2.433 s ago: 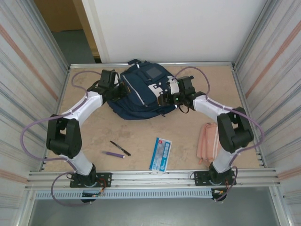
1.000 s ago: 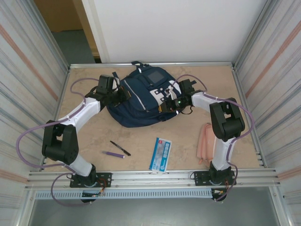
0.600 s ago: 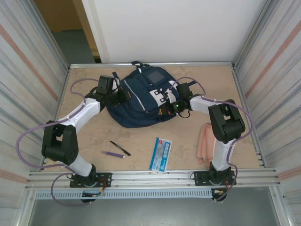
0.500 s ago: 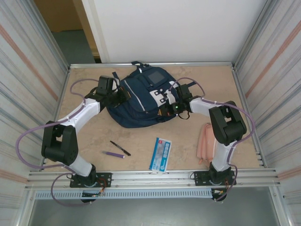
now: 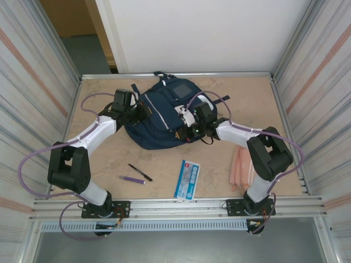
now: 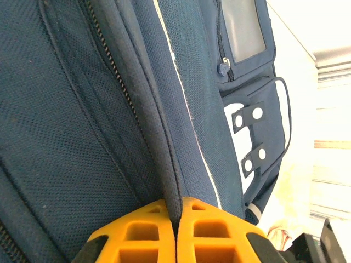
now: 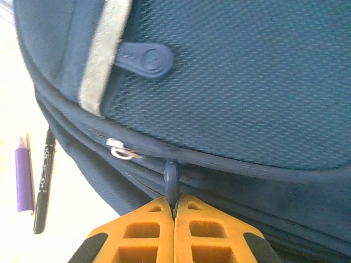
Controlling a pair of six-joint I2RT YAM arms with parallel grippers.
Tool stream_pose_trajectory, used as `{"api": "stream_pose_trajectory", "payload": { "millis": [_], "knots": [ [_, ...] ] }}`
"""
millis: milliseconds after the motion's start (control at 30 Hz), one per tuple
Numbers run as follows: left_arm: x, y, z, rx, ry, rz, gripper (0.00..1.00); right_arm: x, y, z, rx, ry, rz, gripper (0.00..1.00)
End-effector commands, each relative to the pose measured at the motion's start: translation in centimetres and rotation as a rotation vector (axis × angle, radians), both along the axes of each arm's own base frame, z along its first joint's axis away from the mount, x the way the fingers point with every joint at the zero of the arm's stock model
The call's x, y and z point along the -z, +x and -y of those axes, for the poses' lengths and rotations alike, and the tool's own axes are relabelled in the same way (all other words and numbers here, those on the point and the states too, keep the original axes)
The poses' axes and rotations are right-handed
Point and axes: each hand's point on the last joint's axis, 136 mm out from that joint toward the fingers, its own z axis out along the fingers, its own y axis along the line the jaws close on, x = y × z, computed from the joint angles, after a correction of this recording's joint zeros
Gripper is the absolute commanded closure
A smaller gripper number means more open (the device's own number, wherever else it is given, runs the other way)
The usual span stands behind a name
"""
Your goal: Pack the student bag
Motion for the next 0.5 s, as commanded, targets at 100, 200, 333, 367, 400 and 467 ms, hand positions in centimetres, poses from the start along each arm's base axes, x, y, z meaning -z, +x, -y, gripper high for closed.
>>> {"api": "stream_pose_trajectory", "payload": {
  "millis": [100, 200, 333, 367, 400, 467],
  "knots": [
    [-0.9, 0.8, 1.8, 0.017, -0.060, 0.056, 1.00, -2.0, -0.9, -3.6, -0.077, 0.019, 0.137, 1.00],
    [0.1, 0.9, 2.7, 0.030, -0.094, 0.027, 1.00, -2.2, -1.2, -5.0, -0.088, 0.004, 0.173, 1.00],
    [1.2, 1.0, 3.5, 0.046, -0.094, 0.000, 1.00, -2.2, -1.6, -6.4, -0.086, -0.007, 0.251, 0.99],
    [1.6, 1.0, 3.5, 0.040, -0.094, -0.006, 1.00, -2.2, -1.5, -6.5, -0.070, -0.021, 0.260, 0.99],
    [2.0, 1.1, 3.6, 0.032, -0.098, -0.017, 1.00, -2.0, -1.2, -6.6, -0.048, -0.043, 0.261, 0.98],
    [2.5, 1.1, 4.4, 0.034, -0.113, -0.026, 1.00, -1.8, -0.4, -6.8, 0.017, -0.077, 0.258, 0.98]
  ]
}}
